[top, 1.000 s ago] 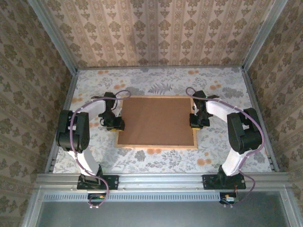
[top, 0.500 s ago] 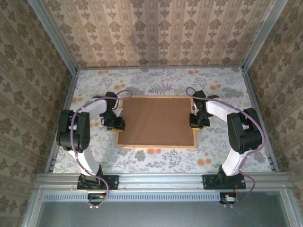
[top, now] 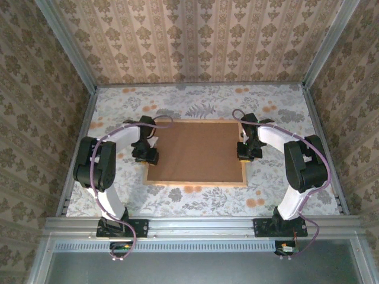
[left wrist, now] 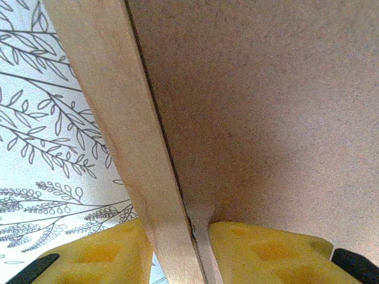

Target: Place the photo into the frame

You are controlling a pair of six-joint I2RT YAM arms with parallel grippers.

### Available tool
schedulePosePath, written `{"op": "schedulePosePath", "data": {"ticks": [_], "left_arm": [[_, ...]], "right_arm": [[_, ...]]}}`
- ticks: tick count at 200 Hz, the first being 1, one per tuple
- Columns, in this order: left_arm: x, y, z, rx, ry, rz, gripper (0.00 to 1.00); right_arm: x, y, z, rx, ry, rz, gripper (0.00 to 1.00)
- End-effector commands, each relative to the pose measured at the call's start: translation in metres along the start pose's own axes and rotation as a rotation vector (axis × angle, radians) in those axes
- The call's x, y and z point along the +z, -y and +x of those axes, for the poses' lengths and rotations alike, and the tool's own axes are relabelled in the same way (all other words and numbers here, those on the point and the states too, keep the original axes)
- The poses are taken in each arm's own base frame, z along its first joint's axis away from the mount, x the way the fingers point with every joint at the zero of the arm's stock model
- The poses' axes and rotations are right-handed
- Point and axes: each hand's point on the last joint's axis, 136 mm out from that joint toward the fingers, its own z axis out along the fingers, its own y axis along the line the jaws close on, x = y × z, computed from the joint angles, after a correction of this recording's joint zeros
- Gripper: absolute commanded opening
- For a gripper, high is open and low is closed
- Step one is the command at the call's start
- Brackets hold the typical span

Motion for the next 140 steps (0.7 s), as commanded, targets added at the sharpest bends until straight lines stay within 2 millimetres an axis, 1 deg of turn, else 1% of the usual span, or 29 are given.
{"op": "schedulePosePath", "data": {"ticks": [1, 40, 67, 89, 119, 132, 140], "left_arm": [[0.022, 0.000, 0.009, 0.027, -0.056, -0.026, 0.42], [0.018, 0.000, 0.005, 0.028, -0.039, -0.027, 0.42], [-0.001, 0.004, -0.008, -0.003, 0.045, 0.028, 0.46], [-0.014, 0.002, -0.012, -0.047, 0.100, 0.086, 0.51], [-0.030, -0.001, -0.010, -0.071, 0.146, 0.126, 0.53], [-0.034, -0.004, -0.008, -0.085, 0.158, 0.136, 0.53], [-0.033, -0.006, -0.005, -0.090, 0.147, 0.137, 0.52]], "right_arm": [[0.008, -0.006, -0.003, -0.013, 0.004, -0.010, 0.04], [0.007, -0.006, -0.002, -0.014, 0.005, -0.008, 0.04], [0.007, -0.006, -0.002, -0.014, 0.006, -0.009, 0.04], [0.008, -0.005, -0.002, -0.014, 0.006, -0.005, 0.04], [0.009, -0.005, -0.001, -0.015, 0.002, -0.001, 0.04], [0.009, -0.005, -0.002, -0.014, 0.003, -0.002, 0.04], [0.009, -0.005, -0.002, -0.014, 0.003, -0.001, 0.04]]}}
